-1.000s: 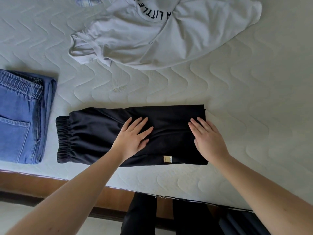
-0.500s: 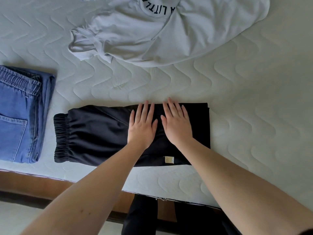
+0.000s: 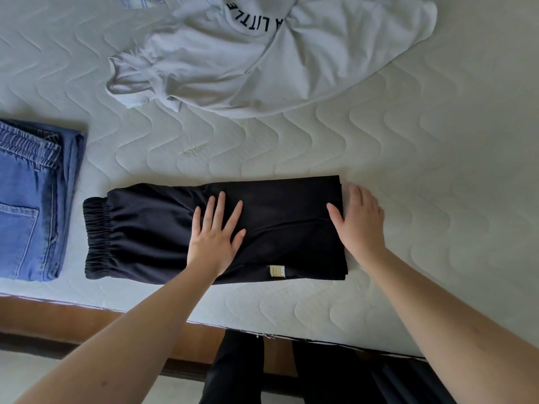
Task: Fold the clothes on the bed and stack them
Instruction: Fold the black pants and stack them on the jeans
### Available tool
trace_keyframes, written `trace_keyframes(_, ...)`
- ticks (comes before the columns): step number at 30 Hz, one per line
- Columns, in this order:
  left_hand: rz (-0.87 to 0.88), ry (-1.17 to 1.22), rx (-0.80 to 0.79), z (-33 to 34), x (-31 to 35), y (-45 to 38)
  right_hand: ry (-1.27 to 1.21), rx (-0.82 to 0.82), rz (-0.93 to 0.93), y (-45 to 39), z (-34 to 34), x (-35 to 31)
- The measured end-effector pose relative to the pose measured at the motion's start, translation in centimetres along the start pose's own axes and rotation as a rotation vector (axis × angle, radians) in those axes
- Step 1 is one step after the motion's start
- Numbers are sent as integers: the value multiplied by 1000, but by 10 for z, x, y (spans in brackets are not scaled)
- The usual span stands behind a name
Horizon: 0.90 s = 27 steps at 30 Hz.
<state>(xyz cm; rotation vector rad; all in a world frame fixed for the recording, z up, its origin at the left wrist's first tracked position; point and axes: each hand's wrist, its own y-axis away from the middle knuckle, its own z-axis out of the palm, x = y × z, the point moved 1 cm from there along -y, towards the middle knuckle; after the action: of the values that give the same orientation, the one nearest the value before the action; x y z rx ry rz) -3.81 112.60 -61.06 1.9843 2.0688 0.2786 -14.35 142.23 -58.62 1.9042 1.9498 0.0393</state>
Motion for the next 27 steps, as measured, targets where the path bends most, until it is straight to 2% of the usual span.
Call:
trace_keyframes(2,67,26,22,-5,7,-2,-203,5,137,5,-2,-5)
trace_keyframes(4,159,40,23,-11,19,-8,-342,-107,278,0,-1,-11)
trace_keyframes(6,206,52,-15,-13,33,-14,-312,-235,326,-8,-1,-14)
trace_keyframes(8,209,58,-50,-12,42,-19,-233,-272,284,-12,-2,-15)
trace_keyframes(13,283,63,-53,-10,53,-23,-170,-155,111,-11,-8,1)
trace_keyframes(16,335,71,-27,-12,74,-29,-214,-90,123,-14,-16,29)
trace_keyframes(19,229,78,-10,-10,81,-27,-256,-26,147,-12,-27,59)
trace_keyframes(22,145,53,-3,-7,73,-17,-321,-114,99,-9,-31,67)
trace_keyframes(27,234,46,-24,-8,73,-18,-449,-202,29,-10,-46,47)
